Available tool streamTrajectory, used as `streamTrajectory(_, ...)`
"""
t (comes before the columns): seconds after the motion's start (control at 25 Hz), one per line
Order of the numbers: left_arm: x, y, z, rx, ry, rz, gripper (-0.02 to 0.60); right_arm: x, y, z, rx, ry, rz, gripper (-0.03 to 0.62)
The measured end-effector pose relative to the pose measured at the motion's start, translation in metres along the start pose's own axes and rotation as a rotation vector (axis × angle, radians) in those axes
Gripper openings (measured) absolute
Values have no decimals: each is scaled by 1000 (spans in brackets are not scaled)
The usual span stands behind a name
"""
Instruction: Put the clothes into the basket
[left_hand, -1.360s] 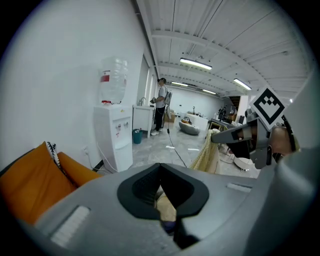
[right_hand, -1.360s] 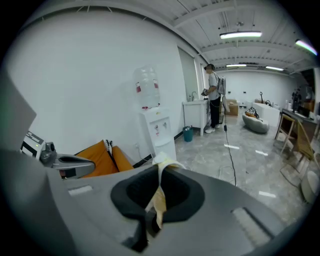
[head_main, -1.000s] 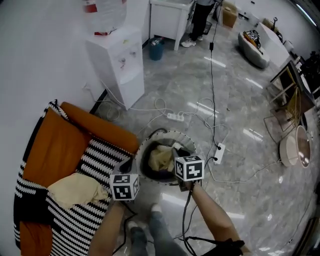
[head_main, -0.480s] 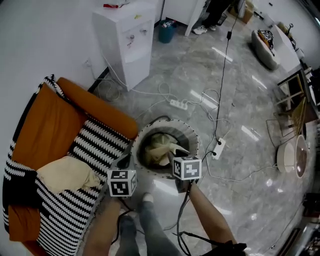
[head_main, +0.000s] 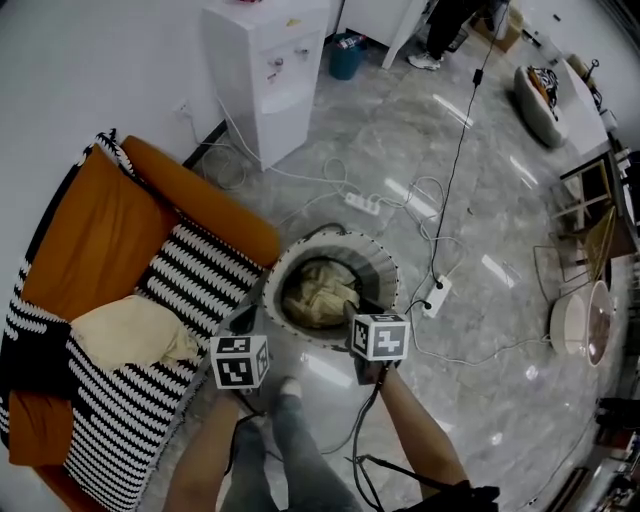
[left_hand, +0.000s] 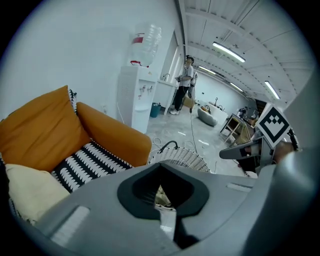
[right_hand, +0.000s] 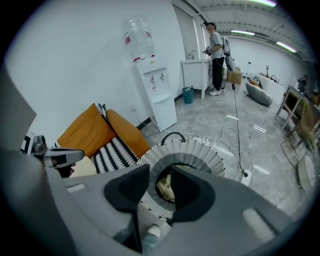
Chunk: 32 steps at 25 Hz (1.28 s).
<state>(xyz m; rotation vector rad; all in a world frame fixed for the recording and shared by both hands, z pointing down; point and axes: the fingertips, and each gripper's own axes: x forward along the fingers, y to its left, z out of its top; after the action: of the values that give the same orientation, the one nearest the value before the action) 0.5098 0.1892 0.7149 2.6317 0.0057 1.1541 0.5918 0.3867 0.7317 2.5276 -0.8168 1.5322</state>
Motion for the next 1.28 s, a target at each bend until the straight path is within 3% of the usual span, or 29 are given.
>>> streamTrajectory(0.24, -22, 2, -6, -65, -26, 20, 3, -7, 25, 17, -70, -37, 46, 137)
streamTrajectory(0.36, -40, 15, -16, -113, -42, 66, 3, -1, 55, 26, -128, -39, 102, 137)
streamTrajectory(0.76, -164, 145, -67, -348, -118, 334, 3, 9, 244, 27, -390, 8, 324, 137)
streamTrajectory(0.96, -221, 209, -107, -495, -163, 449, 3, 12, 323, 15, -499, 39, 383, 137)
streamTrajectory(1.28, -293, 293, -169, -673, -217, 559, 3, 23, 447, -10, -652, 86, 446, 137)
